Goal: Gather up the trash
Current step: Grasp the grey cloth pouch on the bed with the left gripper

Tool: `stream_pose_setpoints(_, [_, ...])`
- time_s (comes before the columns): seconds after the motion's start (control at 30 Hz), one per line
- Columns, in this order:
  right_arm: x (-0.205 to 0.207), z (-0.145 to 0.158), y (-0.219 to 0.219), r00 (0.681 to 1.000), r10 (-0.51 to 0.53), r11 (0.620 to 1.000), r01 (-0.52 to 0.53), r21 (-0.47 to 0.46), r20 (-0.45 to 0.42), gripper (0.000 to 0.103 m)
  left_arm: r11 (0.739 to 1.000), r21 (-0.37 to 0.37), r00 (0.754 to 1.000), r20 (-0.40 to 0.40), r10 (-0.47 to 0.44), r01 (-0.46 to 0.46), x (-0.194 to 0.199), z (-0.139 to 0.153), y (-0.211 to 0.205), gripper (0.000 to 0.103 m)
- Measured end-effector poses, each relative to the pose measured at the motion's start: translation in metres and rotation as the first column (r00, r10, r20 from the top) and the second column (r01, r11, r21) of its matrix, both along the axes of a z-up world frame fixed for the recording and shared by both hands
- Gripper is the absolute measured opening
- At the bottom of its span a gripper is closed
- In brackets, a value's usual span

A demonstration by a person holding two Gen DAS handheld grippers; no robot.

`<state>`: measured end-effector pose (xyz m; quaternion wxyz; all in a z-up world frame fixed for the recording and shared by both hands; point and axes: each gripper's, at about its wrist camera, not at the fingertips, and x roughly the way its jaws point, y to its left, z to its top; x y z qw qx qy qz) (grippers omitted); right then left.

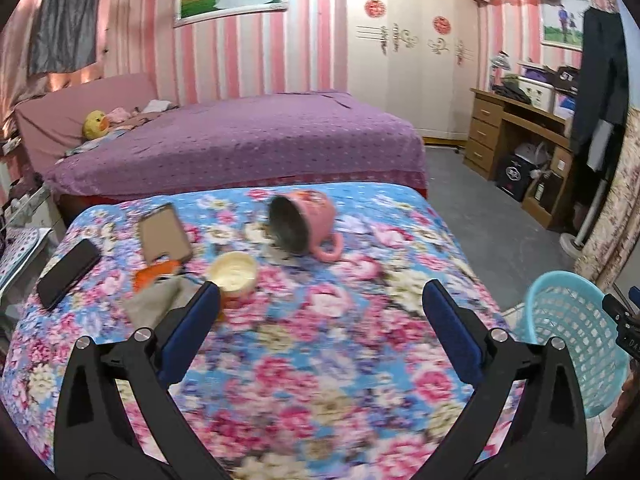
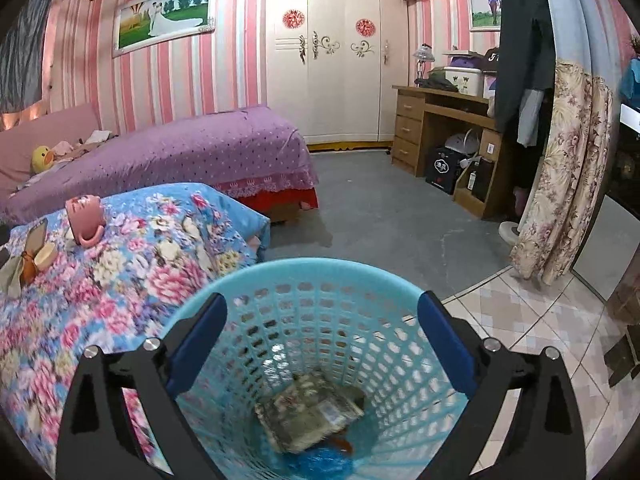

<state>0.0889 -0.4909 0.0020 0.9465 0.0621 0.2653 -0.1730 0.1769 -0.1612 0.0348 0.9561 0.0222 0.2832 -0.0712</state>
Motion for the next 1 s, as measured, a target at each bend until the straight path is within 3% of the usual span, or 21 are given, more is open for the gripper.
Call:
stream_pose_setpoints(0.33, [0.027,0.011,0.054,0.999,0.024,0.999,-0.023,-0.022,0.04,0.095,0.995,0.021,0.996,-0.012,0.094,-0.093,0.019,-0.013,0.082,0.098])
stream_pose_setpoints(0.67, [0.056,0.009,0.108,0.996,0.08,0.996,-0.078,-0.033,0.046,0.098,0.983,0.008,0.979,-0.088,0.183,-0.183,0.042,-0.046,0.147,0.098])
stream_pose_setpoints(1.0, [0.082,0.003,0.139,0.994,0.103,0.995,-0.103,0.003,0.036,0.099,0.983,0.03,0.962,-0.201,0.183,-0.181,0.07,-0.079,0.169,0.097])
